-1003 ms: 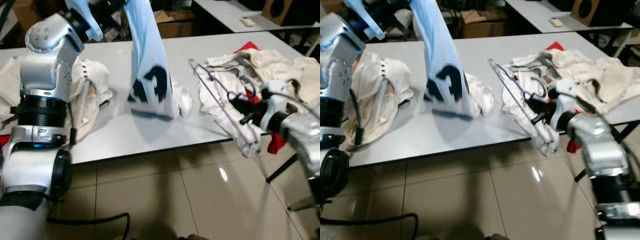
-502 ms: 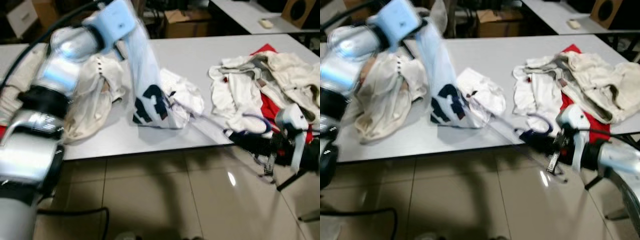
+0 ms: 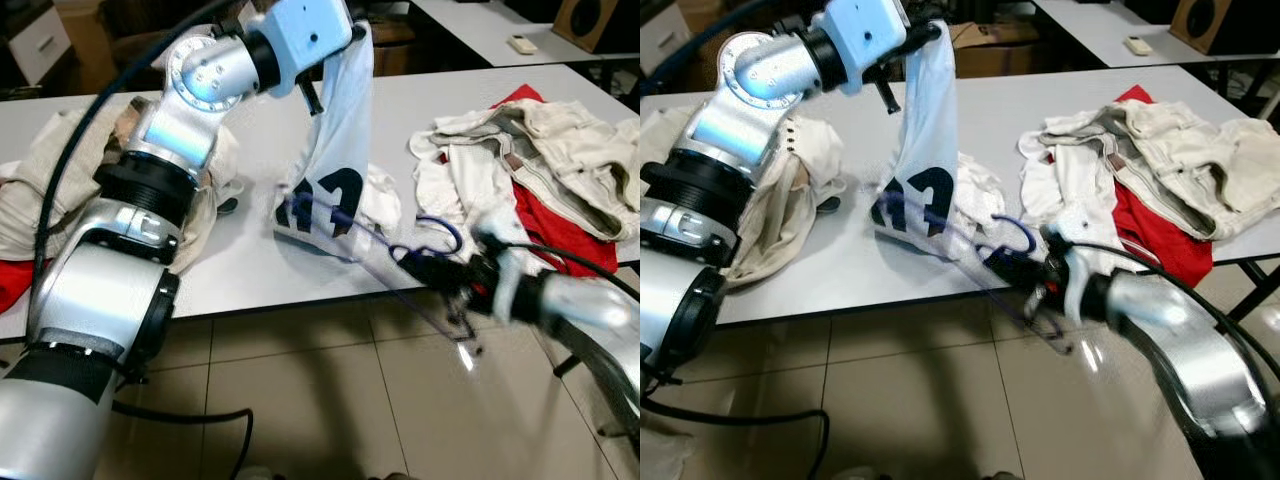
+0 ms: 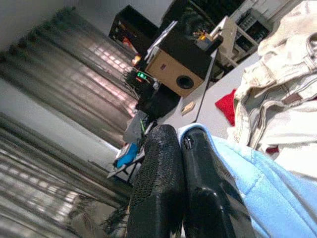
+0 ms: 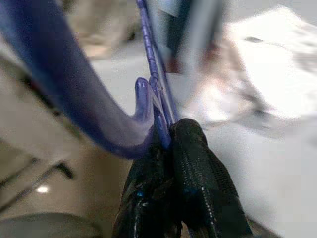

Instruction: Hang hanger

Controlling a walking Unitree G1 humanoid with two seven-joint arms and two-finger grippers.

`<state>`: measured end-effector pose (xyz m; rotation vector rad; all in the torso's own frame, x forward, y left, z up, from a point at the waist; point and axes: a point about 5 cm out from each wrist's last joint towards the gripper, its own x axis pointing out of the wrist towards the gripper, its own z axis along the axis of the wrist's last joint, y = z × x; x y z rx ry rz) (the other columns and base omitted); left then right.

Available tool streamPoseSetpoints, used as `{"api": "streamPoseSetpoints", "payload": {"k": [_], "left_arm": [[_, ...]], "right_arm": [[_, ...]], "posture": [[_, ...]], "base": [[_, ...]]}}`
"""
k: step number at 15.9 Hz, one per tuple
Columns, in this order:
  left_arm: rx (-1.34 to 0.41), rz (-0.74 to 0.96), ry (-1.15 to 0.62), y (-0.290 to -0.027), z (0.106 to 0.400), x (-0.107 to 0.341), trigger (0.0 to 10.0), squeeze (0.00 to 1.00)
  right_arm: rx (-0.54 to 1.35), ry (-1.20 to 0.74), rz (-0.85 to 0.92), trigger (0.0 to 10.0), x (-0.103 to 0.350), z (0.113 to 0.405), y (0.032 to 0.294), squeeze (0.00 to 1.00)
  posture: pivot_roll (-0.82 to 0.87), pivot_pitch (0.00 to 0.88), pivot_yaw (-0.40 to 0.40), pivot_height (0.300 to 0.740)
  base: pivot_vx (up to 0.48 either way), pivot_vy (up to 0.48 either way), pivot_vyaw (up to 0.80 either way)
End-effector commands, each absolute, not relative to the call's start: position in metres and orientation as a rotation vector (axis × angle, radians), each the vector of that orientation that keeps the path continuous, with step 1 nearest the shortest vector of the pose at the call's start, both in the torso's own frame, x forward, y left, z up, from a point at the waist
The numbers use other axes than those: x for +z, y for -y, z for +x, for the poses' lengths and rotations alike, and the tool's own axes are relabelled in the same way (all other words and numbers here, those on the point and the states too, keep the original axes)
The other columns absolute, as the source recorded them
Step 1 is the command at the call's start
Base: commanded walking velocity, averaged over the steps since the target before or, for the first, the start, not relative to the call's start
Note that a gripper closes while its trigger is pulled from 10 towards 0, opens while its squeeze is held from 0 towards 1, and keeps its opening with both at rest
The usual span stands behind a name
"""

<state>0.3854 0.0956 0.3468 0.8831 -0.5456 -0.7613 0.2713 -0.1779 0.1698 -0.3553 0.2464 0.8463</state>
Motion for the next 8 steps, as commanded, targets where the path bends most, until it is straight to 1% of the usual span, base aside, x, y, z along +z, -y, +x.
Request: {"api": "streamPoseSetpoints", "payload": {"k": [1,2,4,5,6,7,8], "left_arm": [[-0.749,0.891,0.601,-0.101,0.380,0.366,0.0,0.00],[-0.747,0.919,0.593,-0.107,0.380,0.367,0.0,0.00],[-0.696,0.944,0.570,-0.123,0.382,0.371,0.0,0.00],[-0.630,0.962,0.550,-0.138,0.385,0.375,0.0,0.00],[-0.474,0.982,0.526,-0.168,0.388,0.390,0.0,0.00],[-0.419,0.998,0.516,-0.178,0.387,0.394,0.0,0.00],[-0.313,1.042,0.489,-0.197,0.387,0.399,0.0,0.00]], "right_arm": [[0.787,-0.262,-0.390,10.0,0.167,0.278,0.185,0.00],[0.762,-0.259,-0.400,10.0,0.171,0.286,0.190,0.00],[0.721,-0.250,-0.499,10.0,0.184,0.301,0.209,0.00],[0.644,-0.223,-0.558,10.0,0.198,0.314,0.225,0.00],[0.412,-0.063,-0.610,10.0,0.237,0.340,0.251,0.00],[0.380,0.002,-0.590,10.0,0.251,0.343,0.255,0.00],[0.379,0.122,-0.544,10.0,0.276,0.342,0.257,0.00]], "posture": [[-0.11,0.000,0.038,0.740],[-0.11,0.000,0.038,0.740],[-0.10,0.000,0.025,0.740],[-0.10,0.000,0.024,0.740],[-0.10,0.000,0.019,0.740],[-0.10,0.000,0.018,0.740],[-0.10,0.000,0.019,0.740]], "base": [[0.000,0.000,0.00],[0.000,0.000,0.00],[0.000,0.000,0.00],[0.000,0.000,0.00],[0.000,0.000,0.00],[0.000,0.000,0.00],[0.000,0.000,0.00]]}}
